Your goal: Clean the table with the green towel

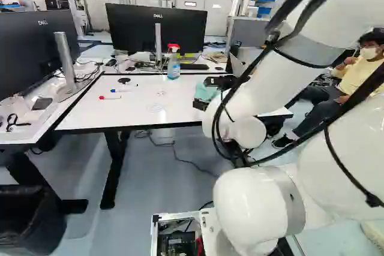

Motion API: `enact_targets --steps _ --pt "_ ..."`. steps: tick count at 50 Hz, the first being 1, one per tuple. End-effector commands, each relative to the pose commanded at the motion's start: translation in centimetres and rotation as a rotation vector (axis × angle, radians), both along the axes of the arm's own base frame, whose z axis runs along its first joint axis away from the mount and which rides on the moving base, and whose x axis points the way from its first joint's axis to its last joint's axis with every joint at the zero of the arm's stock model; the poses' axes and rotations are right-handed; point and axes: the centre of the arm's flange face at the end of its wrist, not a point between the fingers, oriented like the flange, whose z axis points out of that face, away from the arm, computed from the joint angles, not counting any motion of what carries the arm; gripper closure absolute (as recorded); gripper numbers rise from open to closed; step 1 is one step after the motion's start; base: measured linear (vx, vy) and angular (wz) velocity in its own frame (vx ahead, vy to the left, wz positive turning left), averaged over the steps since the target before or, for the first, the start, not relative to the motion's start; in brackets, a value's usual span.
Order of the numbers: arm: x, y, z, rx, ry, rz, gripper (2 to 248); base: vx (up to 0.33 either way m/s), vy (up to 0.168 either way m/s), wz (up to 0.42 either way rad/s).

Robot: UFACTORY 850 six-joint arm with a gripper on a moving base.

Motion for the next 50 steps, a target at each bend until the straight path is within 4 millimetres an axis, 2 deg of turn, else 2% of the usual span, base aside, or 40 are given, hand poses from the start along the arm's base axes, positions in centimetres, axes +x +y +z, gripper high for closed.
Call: enact_targets --steps 25,50 --pt "0.3 0.0 0.0 0.000 0.001 0.000 3 0.000 0.000 0.000" --pt "3.3 -0.1 0.4 0.000 0.013 -0.004 3 0.000 0.000 0.000"
